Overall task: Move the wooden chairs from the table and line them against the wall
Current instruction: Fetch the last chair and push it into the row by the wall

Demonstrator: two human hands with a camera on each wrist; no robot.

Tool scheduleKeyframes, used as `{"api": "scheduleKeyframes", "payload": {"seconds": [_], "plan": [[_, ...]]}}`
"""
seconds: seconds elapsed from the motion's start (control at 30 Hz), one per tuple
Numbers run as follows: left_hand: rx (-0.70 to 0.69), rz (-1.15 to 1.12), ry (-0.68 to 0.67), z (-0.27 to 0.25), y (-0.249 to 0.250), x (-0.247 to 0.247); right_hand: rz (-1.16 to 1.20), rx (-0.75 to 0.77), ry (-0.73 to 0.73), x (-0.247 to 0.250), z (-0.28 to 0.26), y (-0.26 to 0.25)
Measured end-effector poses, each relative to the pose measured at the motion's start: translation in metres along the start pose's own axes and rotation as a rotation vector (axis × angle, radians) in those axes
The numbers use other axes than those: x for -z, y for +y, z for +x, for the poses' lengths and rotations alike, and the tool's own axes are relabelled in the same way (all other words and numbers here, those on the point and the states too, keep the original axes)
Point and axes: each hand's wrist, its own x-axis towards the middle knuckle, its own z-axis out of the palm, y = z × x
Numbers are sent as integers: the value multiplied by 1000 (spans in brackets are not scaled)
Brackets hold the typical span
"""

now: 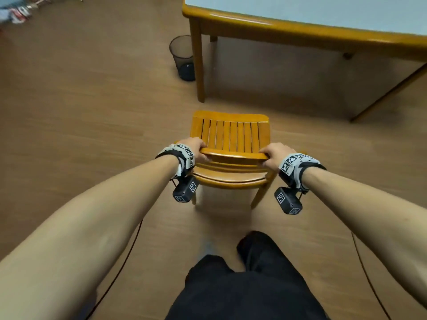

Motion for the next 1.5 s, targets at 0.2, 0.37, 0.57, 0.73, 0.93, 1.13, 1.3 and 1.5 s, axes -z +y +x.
{"api": "scheduleKeyframes", "payload": {"seconds": [0.2, 0.37, 0.57, 0.73, 0.93, 1.13, 1.3, 1.5], "plan": [[93, -49, -17, 39, 37, 62, -64, 37, 51, 71, 47, 27], [179, -103, -1, 56, 57, 74, -98, 95, -11, 111, 81, 46], [314, -219, 67, 60, 51, 84, -156, 230, -25, 140, 122, 35], [427, -301, 97, 44, 13, 83, -244, 348, -68, 142, 156, -7], [577, -383, 161, 23, -56, 82, -311, 437, -109, 133, 197, -90], [668, -448, 204, 27, -144, 105, -382, 490, -104, 134, 258, -183], [692, -457, 251, 49, -229, 141, -393, 517, -144, 146, 315, -264], [681, -384, 269, 83, -313, 216, -370, 498, -128, 176, 386, -344]]}}
